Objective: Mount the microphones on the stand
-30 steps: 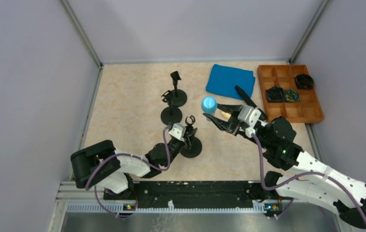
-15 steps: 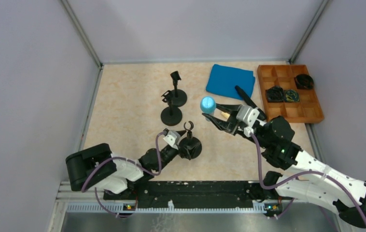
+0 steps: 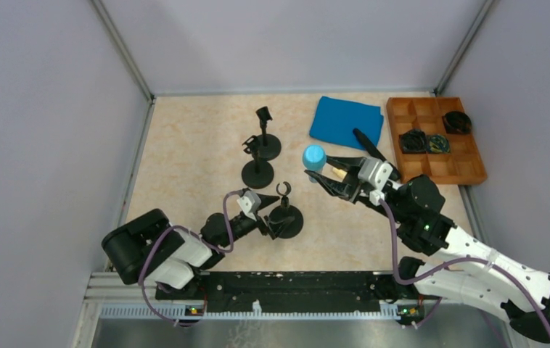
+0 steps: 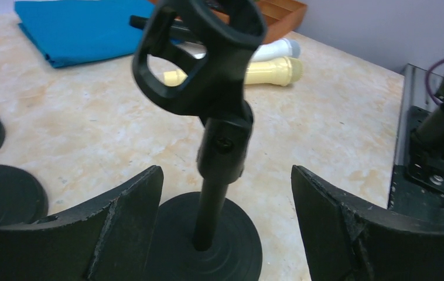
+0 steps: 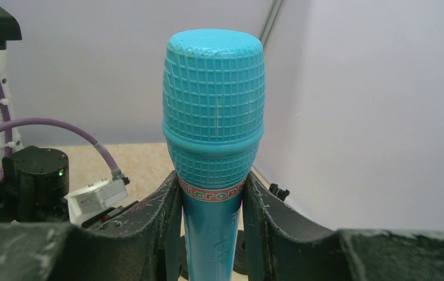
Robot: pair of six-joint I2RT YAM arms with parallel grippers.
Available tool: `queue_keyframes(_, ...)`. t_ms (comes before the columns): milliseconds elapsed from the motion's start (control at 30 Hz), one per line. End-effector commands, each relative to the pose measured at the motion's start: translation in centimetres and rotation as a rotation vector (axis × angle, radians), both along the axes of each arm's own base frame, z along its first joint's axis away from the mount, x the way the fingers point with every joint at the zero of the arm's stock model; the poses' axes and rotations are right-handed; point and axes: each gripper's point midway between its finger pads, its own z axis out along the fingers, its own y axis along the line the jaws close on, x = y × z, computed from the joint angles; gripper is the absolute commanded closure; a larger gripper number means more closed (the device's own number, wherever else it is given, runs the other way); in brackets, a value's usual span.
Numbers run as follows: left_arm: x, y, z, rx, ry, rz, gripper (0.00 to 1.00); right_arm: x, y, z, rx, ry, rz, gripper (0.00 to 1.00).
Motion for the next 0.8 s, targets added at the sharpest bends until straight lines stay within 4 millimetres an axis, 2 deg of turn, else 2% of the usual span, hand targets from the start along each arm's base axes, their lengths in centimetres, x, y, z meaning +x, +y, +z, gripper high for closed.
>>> queue_keyframes(0,-2.0,-0.9,6.2,-0.168,-0.180,-0.137,0.14,-0.8,-0.6,1.6,0.053,-0.030,0.012,1.00)
queue_keyframes(400,-1.2,-1.6,7.9,-0.202,-0.239,-0.163,0.16,-0.9,-0.7,1.6,0.051,-0.030,0.015,1.00)
queue_keyframes(767,-1.0,-1.5,8.8,-0.239,-0.240,-0.182,0.24,-0.8,-0.6,1.4,0.043,-0.028,0.014,1.00)
